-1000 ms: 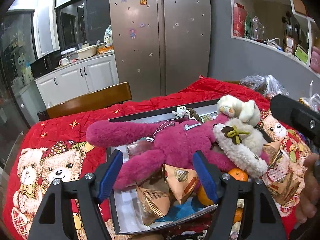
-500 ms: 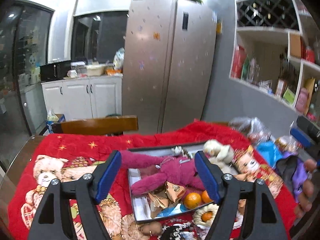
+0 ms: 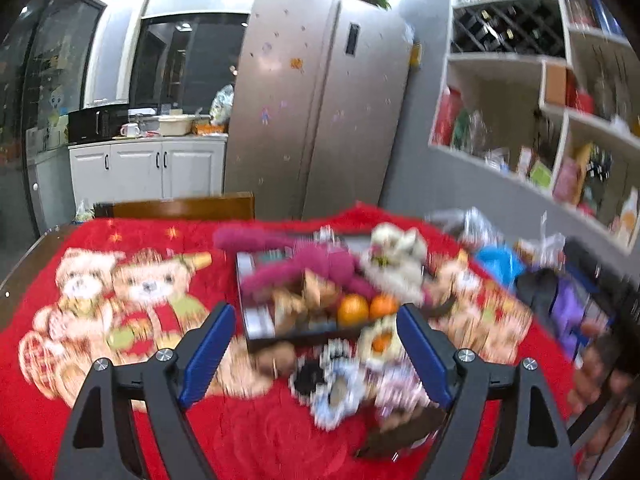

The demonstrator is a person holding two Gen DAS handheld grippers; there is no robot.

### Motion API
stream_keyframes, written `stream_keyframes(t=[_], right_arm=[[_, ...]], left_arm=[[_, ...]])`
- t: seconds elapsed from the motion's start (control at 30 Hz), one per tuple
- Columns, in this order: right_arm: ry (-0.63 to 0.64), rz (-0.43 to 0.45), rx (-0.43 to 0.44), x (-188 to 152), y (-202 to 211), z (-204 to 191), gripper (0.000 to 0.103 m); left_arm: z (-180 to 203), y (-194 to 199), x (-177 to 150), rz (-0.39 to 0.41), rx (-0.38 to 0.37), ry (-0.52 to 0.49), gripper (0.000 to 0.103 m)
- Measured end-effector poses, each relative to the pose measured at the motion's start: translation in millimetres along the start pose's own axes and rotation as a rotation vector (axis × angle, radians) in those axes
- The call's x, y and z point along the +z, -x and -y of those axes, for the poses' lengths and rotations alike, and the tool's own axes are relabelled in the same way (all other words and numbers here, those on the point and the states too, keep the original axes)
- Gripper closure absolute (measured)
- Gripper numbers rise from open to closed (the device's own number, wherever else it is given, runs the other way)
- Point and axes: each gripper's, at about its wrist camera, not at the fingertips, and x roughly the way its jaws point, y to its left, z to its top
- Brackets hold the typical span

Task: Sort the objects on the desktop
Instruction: 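Withdraw both tools from the box toward the remaining items on the quilt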

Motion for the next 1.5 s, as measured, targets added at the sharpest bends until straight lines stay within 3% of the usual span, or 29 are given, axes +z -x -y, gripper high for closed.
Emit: stream_keyframes(t=[0.1, 0.3, 0.4, 0.53, 0.63, 1.17, 1.4, 1.5], right_arm=[[0.022, -0.04, -0.035, -25.9, -5.2, 4.9, 0.0], [0.005, -0.136, -0.048, -51.7, -22.8, 24.6, 0.0], [0.033, -0.138, -0.04, -57.5, -24.8, 25.7, 0.0], [0.094, -0.151, -0.033, -61.3, -30.6, 17.8, 0.0], [0.093, -0.208, -0.009, -68.5, -41.5, 19.7, 0.0], [-0.153, -0.404, 0.002, -81.4, -81.1, 71.8, 0.001], [-0.101, -0.438, -0.123, -80.8, -89.4, 74.7, 0.001], [-0.091, -0.496, -0.195, -84.1, -99.0, 79.3, 0.001]], left_arm=[[3.6, -15.8, -29.8, -0.031, 0.05, -0.001, 0.018], [8.9, -38.5, -60.2, -0.127, 0.017, -0.011, 0.018], [7.1, -48.8, -62.7, -0.19, 0.004, -0.006, 0.018], [4.3, -50.1, -63.8, -0.195, 0.006, 0.006, 0.018], [6.3, -49.2, -63.6, -0.191, 0.014, -0.004, 0.018], [17.5, -61.4, -64.1, -0.238, 0.071, -0.069, 0.018], [16.4, -66.1, -63.8, -0.254, 0.079, -0.071, 0.018], [16.1, -73.4, -64.9, -0.287, 0.098, -0.073, 0.018]])
